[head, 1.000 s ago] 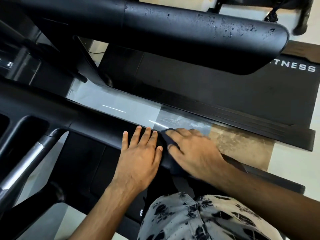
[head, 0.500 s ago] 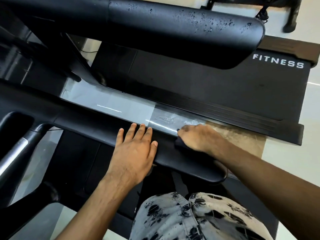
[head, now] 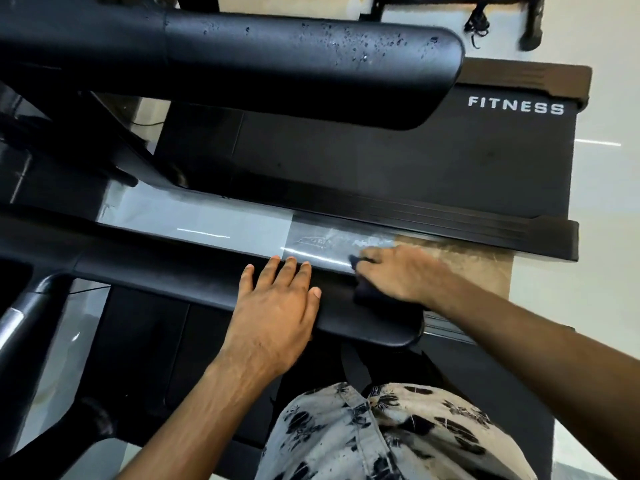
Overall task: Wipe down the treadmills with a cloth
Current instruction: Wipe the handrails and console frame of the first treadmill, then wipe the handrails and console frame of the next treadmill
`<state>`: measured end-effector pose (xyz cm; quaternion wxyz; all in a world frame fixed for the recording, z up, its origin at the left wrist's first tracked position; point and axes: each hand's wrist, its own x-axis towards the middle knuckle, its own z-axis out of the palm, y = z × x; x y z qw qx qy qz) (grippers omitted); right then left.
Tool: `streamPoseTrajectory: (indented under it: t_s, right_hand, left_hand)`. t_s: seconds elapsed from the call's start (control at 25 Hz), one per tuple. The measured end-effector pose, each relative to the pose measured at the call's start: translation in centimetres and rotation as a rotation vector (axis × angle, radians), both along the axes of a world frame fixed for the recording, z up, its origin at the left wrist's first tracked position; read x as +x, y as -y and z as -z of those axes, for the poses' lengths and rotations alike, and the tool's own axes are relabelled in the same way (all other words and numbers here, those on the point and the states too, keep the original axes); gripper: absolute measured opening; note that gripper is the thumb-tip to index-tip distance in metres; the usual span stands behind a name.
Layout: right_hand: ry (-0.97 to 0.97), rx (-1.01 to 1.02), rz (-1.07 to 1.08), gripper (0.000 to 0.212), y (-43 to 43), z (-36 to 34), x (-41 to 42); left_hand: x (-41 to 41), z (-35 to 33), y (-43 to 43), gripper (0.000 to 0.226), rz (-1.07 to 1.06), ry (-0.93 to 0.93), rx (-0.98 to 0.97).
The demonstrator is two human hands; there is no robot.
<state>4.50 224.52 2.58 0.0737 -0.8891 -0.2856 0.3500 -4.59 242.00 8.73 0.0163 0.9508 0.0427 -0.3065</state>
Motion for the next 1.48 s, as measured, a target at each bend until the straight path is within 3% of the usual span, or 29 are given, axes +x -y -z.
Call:
streamPoseTrajectory:
  t_s: [0.08, 0.2, 0.32, 0.44, 0.6, 0.72, 0.84, 0.96, 1.28, 1.48]
  right_hand:
    - [-0.068, -0.052, 0.052, 0.046, 1.5, 0.1, -0.1]
    - [0.043, 0.151, 0.288, 0.045, 1.8, -1.2, -1.7]
    - [-0.404, 0.213, 0.710, 0.018, 3.4, 0.3, -1.2]
    - [-0.802, 0.515, 1.291, 0.010, 5.4, 1.4, -3.1]
    - [-0.519, 0.669, 1.561, 0.005, 7.5, 0.4, -5.7]
    - [-0.339, 0.699, 1.623, 0.014, 10.7, -2.3, -8.2]
    - [-0.100, 0.695, 1.674, 0.004, 14.7, -4.9, -11.6]
    - [0.065, 0.679, 1.874, 0.008, 20.2, -6.6, -16.6]
    - [0.266, 0.525, 2.244, 0.012, 32.9, -7.1, -32.4]
    - [0.291, 0.344, 2.282, 0.021, 42.4, -5.8, -41.8]
  left_hand:
    - [-0.2, -0.2, 0.9, 0.056, 0.011, 0.001, -0.015]
    - [0.5, 0.2, 1.7, 0.056, 0.032, 0.024, -0.023]
    - [0.4, 0.5, 2.6, 0.055, 0.056, -0.025, -0.065]
    - [1.3, -0.1, 3.1, 0.052, 0.107, -0.026, -0.130]
    - [3.5, -0.9, 4.7, 0.045, 0.175, 0.054, -0.314]
    - [4.8, -1.5, 7.8, 0.043, 0.344, 0.112, -0.406]
    - [6.1, -1.8, 13.3, 0.041, 0.520, 0.100, -0.474]
    - [4.9, -2.4, 20.8, 0.041, 0.727, 0.053, -0.508]
    - [-5.0, -2.4, 39.7, 0.041, 1.182, -0.063, -0.525]
    - [-11.4, -0.9, 51.7, 0.043, 1.345, -0.102, -0.444]
